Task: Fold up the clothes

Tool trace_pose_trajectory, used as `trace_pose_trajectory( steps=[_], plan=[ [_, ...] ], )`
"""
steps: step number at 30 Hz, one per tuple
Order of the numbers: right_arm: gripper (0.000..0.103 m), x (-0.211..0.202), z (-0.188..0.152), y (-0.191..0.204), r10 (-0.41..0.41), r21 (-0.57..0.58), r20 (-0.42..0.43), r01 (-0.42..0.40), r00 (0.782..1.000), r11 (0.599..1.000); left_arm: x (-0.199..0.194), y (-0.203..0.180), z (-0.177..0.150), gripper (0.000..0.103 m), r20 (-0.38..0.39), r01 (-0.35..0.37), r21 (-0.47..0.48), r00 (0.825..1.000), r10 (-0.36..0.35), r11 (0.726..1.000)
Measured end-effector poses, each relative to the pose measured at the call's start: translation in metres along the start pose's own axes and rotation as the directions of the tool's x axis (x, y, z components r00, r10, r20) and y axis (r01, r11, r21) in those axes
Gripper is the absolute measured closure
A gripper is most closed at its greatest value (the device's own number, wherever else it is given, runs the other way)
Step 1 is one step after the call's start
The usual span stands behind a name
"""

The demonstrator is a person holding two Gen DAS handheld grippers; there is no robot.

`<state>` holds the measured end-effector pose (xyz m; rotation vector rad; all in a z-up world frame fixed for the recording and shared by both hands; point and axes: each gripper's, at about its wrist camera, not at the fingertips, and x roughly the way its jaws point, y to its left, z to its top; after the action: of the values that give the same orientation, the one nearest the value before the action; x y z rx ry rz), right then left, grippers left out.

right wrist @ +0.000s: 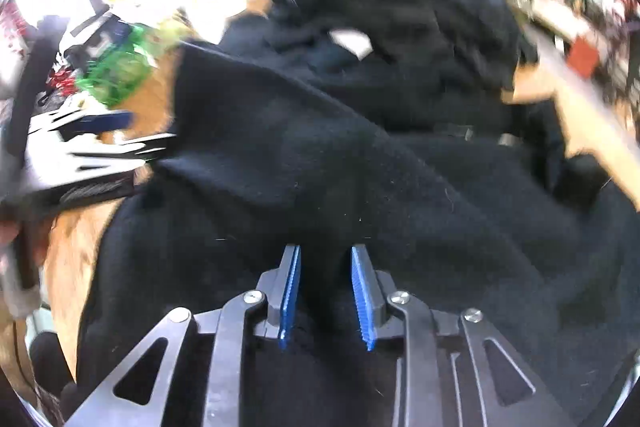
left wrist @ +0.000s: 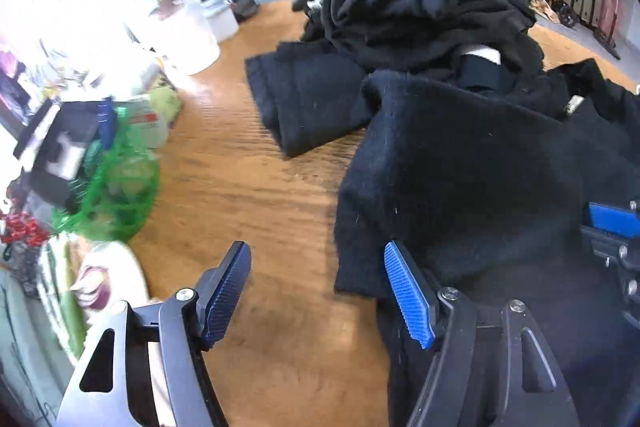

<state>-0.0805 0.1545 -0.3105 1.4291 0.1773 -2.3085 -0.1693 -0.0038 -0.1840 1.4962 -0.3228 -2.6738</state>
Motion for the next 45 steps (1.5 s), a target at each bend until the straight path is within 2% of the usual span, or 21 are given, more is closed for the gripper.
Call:
trace_pose_trajectory(
  steps=[3,4,6,10,12,16,19,20,22,27,31,33,35,37,39,43,45],
  plan=[
    [0.067,-0.02,-0.018,-0.003,0.039,0.049,-0.004,-0.039,0.999,0.998,-0.033,0.013,-0.026,0.032,0.01,0.132,-0.085,0.991,-0.131,0.988],
    [0.064,-0.031,-0.028,-0.003,0.065,0.056,-0.001,-0.065,0.998,0.996,-0.045,0.015,-0.04,0.032,0.007,0.194,-0.114,0.981,-0.194,0.974],
    [0.06,-0.054,-0.052,-0.004,0.061,0.053,0.02,-0.062,0.998,0.997,-0.065,0.019,-0.072,0.033,-0.004,0.291,-0.157,0.956,-0.295,0.944],
    [0.058,-0.099,-0.113,-0.017,0.033,0.101,0.061,-0.039,0.998,0.994,-0.092,0.016,-0.121,0.033,-0.03,0.341,-0.182,0.935,-0.352,0.922],
    [0.056,-0.119,-0.141,-0.029,0.018,0.151,0.064,-0.027,0.998,0.988,-0.096,0.012,-0.143,0.033,-0.062,0.382,-0.216,0.913,-0.403,0.899],
    [0.053,-0.153,-0.204,-0.05,0.035,0.308,0.065,-0.053,0.997,0.95,-0.106,0.0,-0.196,0.033,-0.119,0.385,-0.313,0.891,-0.438,0.868],
    [0.052,-0.174,-0.24,-0.058,0.054,0.374,0.074,-0.078,0.996,0.924,-0.109,-0.006,-0.223,0.033,-0.083,0.449,-0.39,0.852,-0.516,0.804],
    [0.052,-0.179,-0.25,-0.057,0.044,0.385,0.079,-0.071,0.996,0.92,-0.109,-0.006,-0.231,0.033,-0.045,0.492,-0.431,0.826,-0.562,0.757],
    [0.052,-0.187,-0.264,-0.056,0.04,0.398,0.092,-0.073,0.995,0.914,-0.109,-0.007,-0.241,0.033,0.004,0.539,-0.487,0.788,-0.615,0.688],
    [0.05,-0.197,-0.284,-0.052,0.061,0.424,0.125,-0.109,0.99,0.899,-0.099,-0.015,-0.257,0.033,0.046,0.551,-0.564,0.764,-0.644,0.615],
    [0.049,-0.198,-0.299,-0.057,0.091,0.463,0.152,-0.152,0.984,0.873,-0.093,-0.021,-0.272,0.033,0.078,0.553,-0.62,0.749,-0.658,0.556],
    [0.049,-0.199,-0.307,-0.06,0.113,0.485,0.174,-0.184,0.978,0.855,-0.091,-0.02,-0.276,0.034,0.105,0.568,-0.634,0.736,-0.669,0.525],
    [0.048,-0.199,-0.312,-0.062,0.13,0.497,0.184,-0.206,0.974,0.843,-0.095,-0.019,-0.277,0.04,0.123,0.584,-0.626,0.729,-0.674,0.517],
    [0.048,-0.199,-0.316,-0.063,0.135,0.504,0.181,-0.21,0.974,0.838,-0.1,-0.017,-0.278,0.067,0.14,0.599,-0.616,0.722,-0.677,0.511],
    [0.048,-0.198,-0.319,-0.065,0.141,0.511,0.182,-0.216,0.973,0.832,-0.105,-0.015,-0.278,0.081,0.158,0.614,-0.607,0.716,-0.68,0.505],
    [0.048,-0.195,-0.321,-0.065,0.151,0.516,0.181,-0.224,0.972,0.827,-0.115,-0.011,-0.279,0.093,0.192,0.644,-0.586,0.701,-0.687,0.493],
    [0.048,-0.191,-0.322,-0.063,0.158,0.517,0.175,-0.227,0.972,0.825,-0.12,-0.01,-0.28,0.094,0.209,0.658,-0.575,0.693,-0.69,0.486]
  ],
)
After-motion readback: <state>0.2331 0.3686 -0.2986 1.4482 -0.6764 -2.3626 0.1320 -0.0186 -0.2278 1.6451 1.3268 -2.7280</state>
